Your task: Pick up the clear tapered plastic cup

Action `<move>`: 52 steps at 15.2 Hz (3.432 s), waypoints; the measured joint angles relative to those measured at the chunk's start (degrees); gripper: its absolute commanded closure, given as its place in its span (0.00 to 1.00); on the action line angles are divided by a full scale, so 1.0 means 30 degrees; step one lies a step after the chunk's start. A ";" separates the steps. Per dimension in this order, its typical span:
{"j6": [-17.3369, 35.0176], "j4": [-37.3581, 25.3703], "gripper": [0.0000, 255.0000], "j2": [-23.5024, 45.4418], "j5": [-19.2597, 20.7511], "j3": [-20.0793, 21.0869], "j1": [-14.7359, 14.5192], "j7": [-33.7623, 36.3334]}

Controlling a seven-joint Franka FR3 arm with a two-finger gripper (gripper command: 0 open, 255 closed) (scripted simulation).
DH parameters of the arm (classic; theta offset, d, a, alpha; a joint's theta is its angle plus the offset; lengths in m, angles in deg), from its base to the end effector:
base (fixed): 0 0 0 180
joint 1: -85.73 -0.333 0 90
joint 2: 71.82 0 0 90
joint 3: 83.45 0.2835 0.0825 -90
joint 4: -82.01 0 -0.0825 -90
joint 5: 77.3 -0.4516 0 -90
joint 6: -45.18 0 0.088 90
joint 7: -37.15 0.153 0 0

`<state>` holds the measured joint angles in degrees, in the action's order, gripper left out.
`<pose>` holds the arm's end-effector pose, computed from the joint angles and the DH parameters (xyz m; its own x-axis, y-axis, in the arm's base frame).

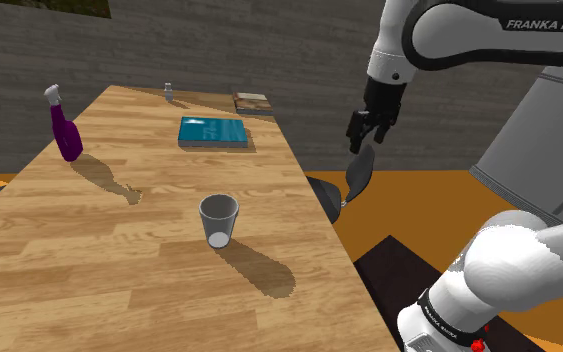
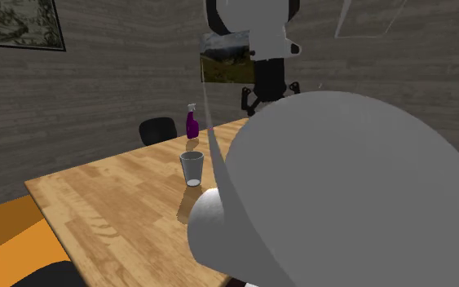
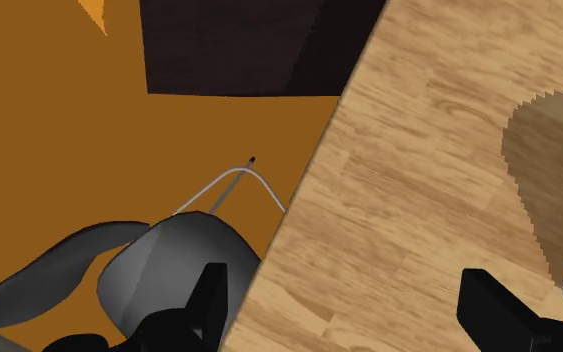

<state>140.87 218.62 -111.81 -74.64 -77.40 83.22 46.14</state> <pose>0.4213 0.0561 0.4778 0.9996 -0.0277 -0.0014 -0.0274 -0.9930 0.1153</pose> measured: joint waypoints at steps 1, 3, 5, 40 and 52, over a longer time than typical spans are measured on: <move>0.0404 0.0027 0.00 0.0442 -0.0187 0.0392 -0.0120 0.0456; 0.0920 -0.0179 0.00 0.1275 -0.0538 0.1175 -0.0358 0.1353; 0.1532 -0.0574 0.00 0.2383 -0.0731 0.1857 -0.0493 0.2152; 0.5162 -1.2900 1.00 2.1843 0.5162 0.7335 -0.4532 1.4649; 0.5050 -1.2926 1.00 2.1724 0.5104 0.7365 -0.4505 1.4607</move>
<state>156.02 179.85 -46.63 -59.33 -55.31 69.70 89.96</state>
